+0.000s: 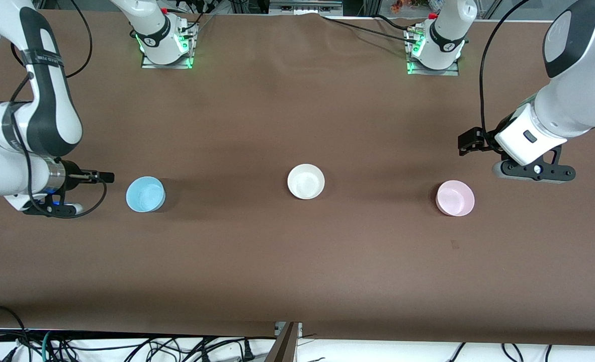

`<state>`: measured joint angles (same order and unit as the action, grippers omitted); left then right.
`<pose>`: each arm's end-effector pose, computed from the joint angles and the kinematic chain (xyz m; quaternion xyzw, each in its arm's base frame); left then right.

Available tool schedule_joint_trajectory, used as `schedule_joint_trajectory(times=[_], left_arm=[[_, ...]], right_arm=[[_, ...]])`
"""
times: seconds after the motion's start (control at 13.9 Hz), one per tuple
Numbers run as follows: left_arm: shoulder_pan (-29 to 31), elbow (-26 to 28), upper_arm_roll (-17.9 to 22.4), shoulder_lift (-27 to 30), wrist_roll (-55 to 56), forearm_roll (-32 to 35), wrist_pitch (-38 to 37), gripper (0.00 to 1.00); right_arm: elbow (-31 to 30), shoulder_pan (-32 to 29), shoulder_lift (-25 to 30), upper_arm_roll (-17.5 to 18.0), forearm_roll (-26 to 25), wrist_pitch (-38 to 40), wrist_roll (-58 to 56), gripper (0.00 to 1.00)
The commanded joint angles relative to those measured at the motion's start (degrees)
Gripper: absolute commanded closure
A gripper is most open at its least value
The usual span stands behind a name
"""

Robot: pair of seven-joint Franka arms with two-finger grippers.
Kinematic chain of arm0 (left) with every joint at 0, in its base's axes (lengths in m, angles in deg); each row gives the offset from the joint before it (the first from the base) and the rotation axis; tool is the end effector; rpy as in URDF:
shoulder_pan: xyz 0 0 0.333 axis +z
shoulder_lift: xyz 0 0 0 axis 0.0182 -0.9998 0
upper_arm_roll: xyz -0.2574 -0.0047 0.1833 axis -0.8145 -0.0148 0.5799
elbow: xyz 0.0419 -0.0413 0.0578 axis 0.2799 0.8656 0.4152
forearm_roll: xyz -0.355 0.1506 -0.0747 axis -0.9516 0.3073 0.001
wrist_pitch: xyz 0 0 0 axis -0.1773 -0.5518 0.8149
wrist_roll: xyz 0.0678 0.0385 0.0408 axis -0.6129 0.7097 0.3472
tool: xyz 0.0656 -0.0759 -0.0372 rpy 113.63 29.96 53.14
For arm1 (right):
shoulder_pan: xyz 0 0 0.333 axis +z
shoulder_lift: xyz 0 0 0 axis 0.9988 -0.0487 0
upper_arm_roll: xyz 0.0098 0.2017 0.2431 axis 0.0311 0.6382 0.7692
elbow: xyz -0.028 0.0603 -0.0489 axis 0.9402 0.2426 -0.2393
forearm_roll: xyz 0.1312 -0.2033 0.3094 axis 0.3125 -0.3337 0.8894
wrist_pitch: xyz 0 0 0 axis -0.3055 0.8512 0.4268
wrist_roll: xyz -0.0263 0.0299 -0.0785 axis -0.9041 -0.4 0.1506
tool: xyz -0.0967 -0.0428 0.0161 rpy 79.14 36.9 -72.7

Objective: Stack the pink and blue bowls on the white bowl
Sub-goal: 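Move the right gripper down to the rim of the blue bowl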

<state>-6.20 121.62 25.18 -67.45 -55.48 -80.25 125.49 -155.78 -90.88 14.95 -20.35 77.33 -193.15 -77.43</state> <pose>0.6067 -0.1096 0.5563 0.9977 -0.0362 -0.0559 0.0125 0.6388 -0.0275 0.3432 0.9909 -0.0177 -0.1329 0.0098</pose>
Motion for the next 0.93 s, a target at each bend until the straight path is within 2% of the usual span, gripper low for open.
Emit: schedule_joint_trajectory(times=[0.0, 0.43, 0.86], left_arm=[[-0.37, -1.31, -0.08, -0.47, -0.38, 0.96, -0.98, 0.0], [-0.2, -1.31, -0.08, -0.55, -0.64, 0.96, -0.98, 0.0], [0.15, -1.31, 0.01, -0.82, -0.38, 1.05, -0.98, 0.0]], right_arm=[[-4.96, -0.81, 0.94, 0.29, 0.2, -5.92, -1.19, 0.0], [-14.18, -1.51, 0.68, 0.29, 0.47, -20.16, -1.19, 0.0], [-20.69, -1.6, 0.41, 0.29, 0.56, -31.15, -1.54, 0.0]])
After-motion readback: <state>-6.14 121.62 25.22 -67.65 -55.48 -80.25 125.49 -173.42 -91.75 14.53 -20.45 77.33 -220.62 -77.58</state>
